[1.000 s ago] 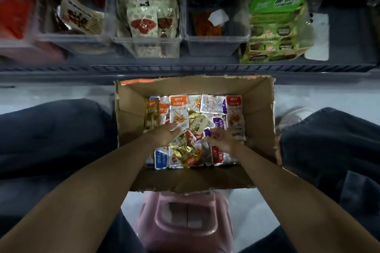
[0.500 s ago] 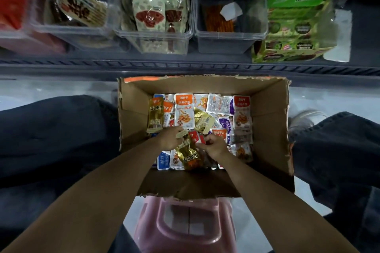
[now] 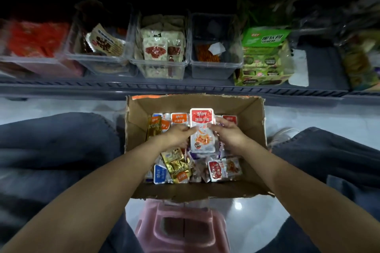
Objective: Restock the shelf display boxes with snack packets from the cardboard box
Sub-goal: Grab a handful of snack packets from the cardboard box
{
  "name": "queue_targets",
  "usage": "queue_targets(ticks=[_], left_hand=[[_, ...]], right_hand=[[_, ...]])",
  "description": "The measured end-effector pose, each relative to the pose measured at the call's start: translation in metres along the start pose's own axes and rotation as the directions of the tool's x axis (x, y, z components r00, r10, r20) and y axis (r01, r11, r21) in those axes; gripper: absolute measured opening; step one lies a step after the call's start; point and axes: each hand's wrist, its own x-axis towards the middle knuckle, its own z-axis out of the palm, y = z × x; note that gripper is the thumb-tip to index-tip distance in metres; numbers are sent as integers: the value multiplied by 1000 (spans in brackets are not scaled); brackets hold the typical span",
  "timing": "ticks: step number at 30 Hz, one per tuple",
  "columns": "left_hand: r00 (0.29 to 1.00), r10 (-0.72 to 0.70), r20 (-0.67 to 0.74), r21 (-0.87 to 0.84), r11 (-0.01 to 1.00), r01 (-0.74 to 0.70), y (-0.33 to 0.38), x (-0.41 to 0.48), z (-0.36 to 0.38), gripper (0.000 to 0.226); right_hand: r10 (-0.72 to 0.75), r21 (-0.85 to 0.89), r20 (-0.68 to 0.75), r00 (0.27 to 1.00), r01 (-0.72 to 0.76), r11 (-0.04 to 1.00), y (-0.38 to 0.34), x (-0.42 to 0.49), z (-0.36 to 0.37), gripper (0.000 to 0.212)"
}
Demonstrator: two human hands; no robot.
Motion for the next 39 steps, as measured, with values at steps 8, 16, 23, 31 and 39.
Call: queue_targets(ticks=[8, 16, 23, 31, 39], left_hand=[[908, 326, -262, -161, 913, -374, 67, -65, 5, 38], [753, 537, -381, -265, 717, -645, 114, -125, 8, 18], [713, 644, -278, -327, 634, -701, 144, -158, 10, 22], [575, 752, -323, -225, 529, -818, 182, -188, -7, 17], [607, 751, -260, -179, 580, -795, 228, -226, -38, 17]], right_hand=[[-286, 48, -72, 955, 290, 956, -60, -72, 21, 32], [-480, 281, -158, 863, 506, 816, -111, -136, 32, 23], [-607, 166, -188, 772, 635, 755, -154, -170, 46, 41], [-756, -75, -38, 653, 753, 654, -215, -207, 44, 68], [-790, -170, 64, 610, 786, 594, -279, -234, 41, 56]])
